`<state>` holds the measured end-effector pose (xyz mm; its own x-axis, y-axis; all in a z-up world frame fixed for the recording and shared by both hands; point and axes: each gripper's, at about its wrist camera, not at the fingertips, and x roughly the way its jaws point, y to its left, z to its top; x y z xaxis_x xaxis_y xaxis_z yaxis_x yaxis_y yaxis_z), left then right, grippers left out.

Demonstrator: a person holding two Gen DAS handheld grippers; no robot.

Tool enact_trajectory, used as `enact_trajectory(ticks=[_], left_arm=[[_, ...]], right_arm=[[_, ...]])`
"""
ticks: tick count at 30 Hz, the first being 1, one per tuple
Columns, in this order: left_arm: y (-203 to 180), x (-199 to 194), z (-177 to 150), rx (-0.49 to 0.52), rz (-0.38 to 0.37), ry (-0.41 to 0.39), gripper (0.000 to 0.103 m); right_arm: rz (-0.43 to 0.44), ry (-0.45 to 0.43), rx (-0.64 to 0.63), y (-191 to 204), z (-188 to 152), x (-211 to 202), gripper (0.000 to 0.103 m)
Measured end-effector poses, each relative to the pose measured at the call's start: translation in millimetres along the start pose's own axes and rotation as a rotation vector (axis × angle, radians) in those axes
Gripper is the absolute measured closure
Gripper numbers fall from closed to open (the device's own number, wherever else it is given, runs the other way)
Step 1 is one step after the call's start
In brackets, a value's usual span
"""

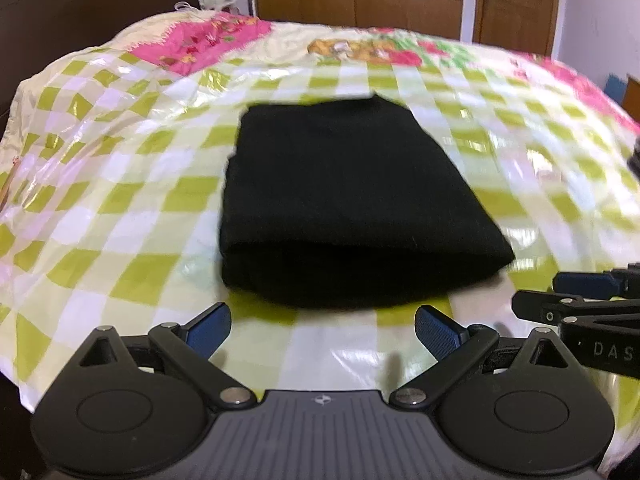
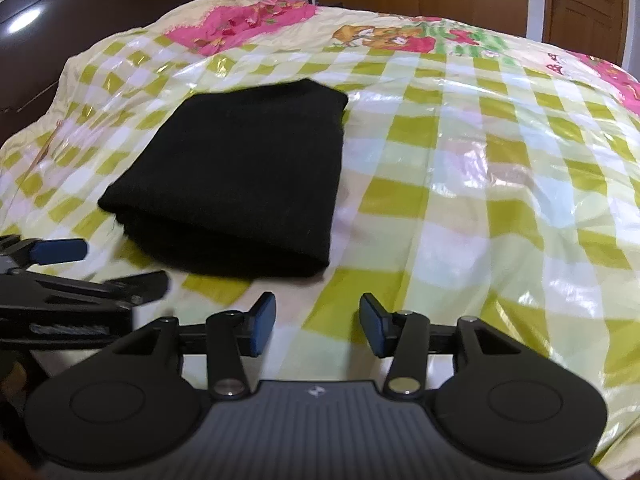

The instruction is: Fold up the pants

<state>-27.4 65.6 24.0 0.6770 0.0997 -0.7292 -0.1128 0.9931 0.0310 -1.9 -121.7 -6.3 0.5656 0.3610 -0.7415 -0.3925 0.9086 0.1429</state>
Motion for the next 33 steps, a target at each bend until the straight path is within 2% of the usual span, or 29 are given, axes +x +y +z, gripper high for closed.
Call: enact_trajectory(ticks=[6, 8, 11, 16, 19, 22, 25, 27, 29, 31, 33], left_arm=[[31, 1, 42, 0.003, -0.004, -0.096, 0.0], [41, 14, 55, 0.017, -0.002, -0.098, 0.0], [59, 43, 67, 0.01, -0.018, -0.07, 0.0], [86, 85, 76, -0.026, -0.139, 0.002, 0.0], [94, 105, 80, -0.035, -0.207, 0.033, 0.0], [98, 123, 83, -0.035, -0.287, 0.077, 0.0], [106, 138, 80, -0.113, -0.373, 0.119, 0.0], [104, 139, 80, -0.119, -0.37, 0.112, 0.0], [97, 137, 83, -0.113, -0.381, 0.096, 0.0], [90, 136, 91, -0.1, -0.372, 0.086, 0.0], [82, 135, 99, -0.078, -0.396, 0.071, 0.005]], right_arm=[[0.031, -0.055, 0.025, -15, 46, 12, 0.044], [0.063, -0.058, 0.033, -18, 62, 24, 0.039], [0.104, -0.036, 0.025, -20, 82, 50, 0.038], [0.202, 0.038, 0.072, -26, 102, 97, 0.038], [0.279, 0.079, 0.123, -30, 111, 121, 0.029], [0.322, 0.101, 0.155, -31, 119, 136, 0.029], [0.343, 0.12, 0.169, -31, 123, 147, 0.033], [0.342, 0.121, 0.155, -28, 125, 147, 0.042], [0.346, 0.126, 0.173, -30, 128, 141, 0.057], [0.351, 0.12, 0.187, -35, 130, 129, 0.066], [0.336, 0.111, 0.197, -43, 132, 118, 0.07]])
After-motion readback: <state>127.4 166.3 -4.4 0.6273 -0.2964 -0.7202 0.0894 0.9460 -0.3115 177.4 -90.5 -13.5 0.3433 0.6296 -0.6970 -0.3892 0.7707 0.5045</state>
